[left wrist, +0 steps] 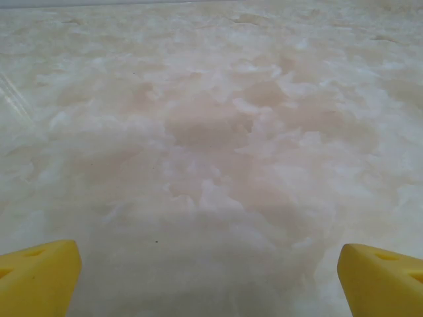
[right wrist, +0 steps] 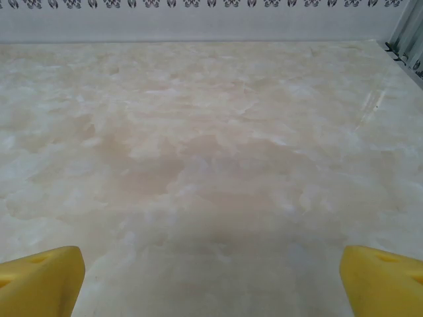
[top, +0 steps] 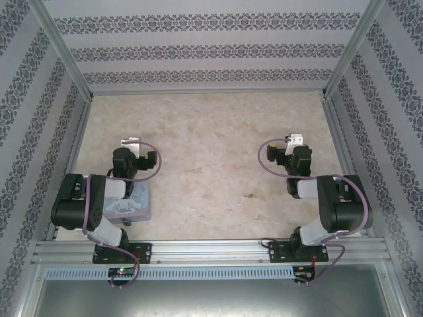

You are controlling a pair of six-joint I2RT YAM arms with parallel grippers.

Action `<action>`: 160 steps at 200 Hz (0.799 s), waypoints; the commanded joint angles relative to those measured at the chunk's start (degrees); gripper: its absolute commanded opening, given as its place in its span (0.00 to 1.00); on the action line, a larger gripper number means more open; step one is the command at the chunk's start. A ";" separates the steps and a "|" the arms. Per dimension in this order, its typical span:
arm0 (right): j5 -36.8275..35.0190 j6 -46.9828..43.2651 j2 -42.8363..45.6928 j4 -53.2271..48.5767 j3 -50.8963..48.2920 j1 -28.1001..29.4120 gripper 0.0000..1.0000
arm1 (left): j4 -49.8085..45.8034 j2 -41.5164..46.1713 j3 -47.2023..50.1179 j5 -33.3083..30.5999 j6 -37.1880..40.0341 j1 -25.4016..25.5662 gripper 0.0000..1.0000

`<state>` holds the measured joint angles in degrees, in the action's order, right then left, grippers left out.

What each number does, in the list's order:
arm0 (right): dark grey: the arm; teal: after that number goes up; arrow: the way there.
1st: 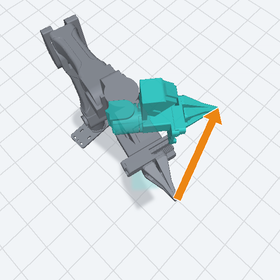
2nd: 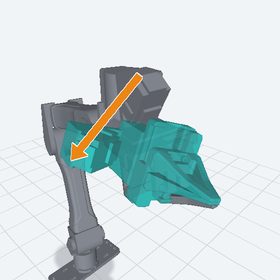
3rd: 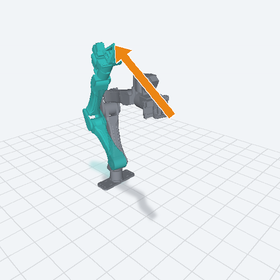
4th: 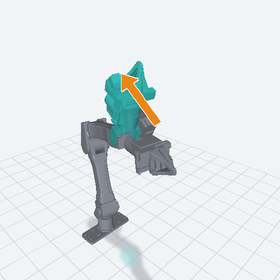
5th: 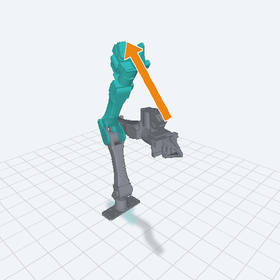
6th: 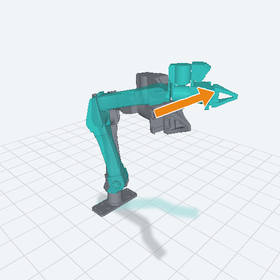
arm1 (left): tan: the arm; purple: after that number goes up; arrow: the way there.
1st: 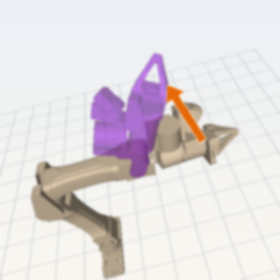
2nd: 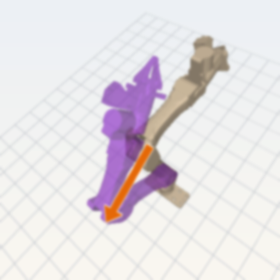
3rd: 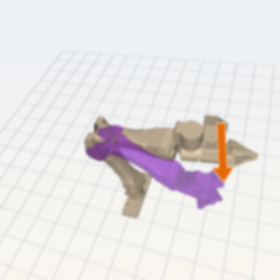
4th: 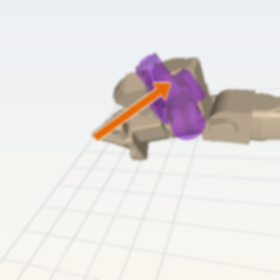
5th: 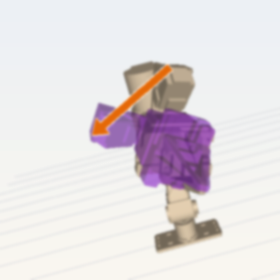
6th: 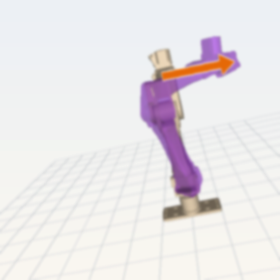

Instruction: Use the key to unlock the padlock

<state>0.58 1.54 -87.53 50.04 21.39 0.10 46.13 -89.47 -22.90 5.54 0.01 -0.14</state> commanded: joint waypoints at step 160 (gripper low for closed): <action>1.99 1.03 0.39 2.03 0.83 -0.98 0.98 | 0.10 -0.03 -1.54 -1.50 -0.19 -0.74 1.00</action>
<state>1.21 1.69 -87.53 50.02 21.39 -0.19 45.84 -89.47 -23.55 4.27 -0.01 -0.14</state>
